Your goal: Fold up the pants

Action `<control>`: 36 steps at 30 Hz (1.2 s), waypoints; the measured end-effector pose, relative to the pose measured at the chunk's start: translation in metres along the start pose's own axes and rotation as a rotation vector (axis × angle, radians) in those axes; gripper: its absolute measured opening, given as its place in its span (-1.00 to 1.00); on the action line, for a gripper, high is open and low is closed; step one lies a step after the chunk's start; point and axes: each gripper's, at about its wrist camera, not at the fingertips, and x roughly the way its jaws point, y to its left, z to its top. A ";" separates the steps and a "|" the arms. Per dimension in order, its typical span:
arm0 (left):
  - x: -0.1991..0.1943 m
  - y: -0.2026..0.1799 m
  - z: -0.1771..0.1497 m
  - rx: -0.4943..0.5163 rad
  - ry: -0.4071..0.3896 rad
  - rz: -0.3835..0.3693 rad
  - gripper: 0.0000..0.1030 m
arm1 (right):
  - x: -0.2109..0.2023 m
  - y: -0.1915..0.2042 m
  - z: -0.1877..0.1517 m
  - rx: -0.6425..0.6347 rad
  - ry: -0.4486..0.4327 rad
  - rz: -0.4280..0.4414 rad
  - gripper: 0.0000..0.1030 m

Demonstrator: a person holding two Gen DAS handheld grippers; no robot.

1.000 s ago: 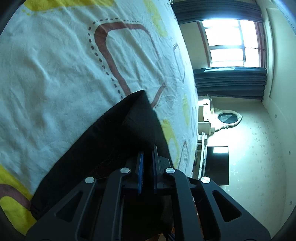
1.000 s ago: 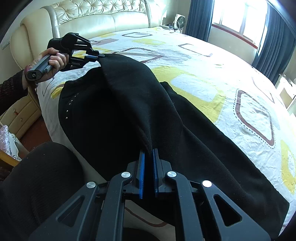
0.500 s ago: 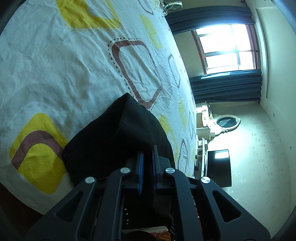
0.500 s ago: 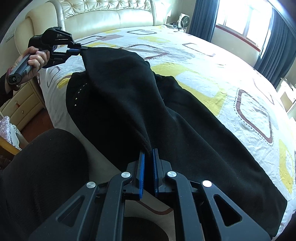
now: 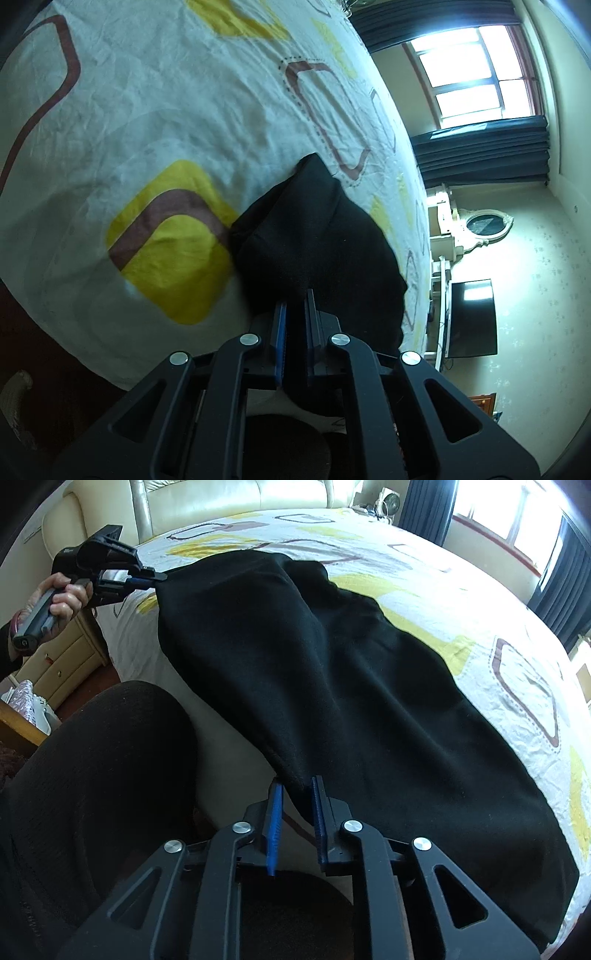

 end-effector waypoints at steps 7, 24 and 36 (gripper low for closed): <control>-0.025 0.019 -0.002 0.138 -0.079 0.146 -0.56 | -0.029 -0.042 0.027 0.158 -0.079 0.211 -0.12; 0.042 -0.082 0.068 0.519 -0.088 0.243 0.36 | 0.144 -0.172 0.185 0.553 0.119 0.578 0.08; 0.059 -0.060 0.054 0.546 -0.057 0.277 0.63 | 0.147 -0.182 0.192 0.581 0.003 0.516 -0.85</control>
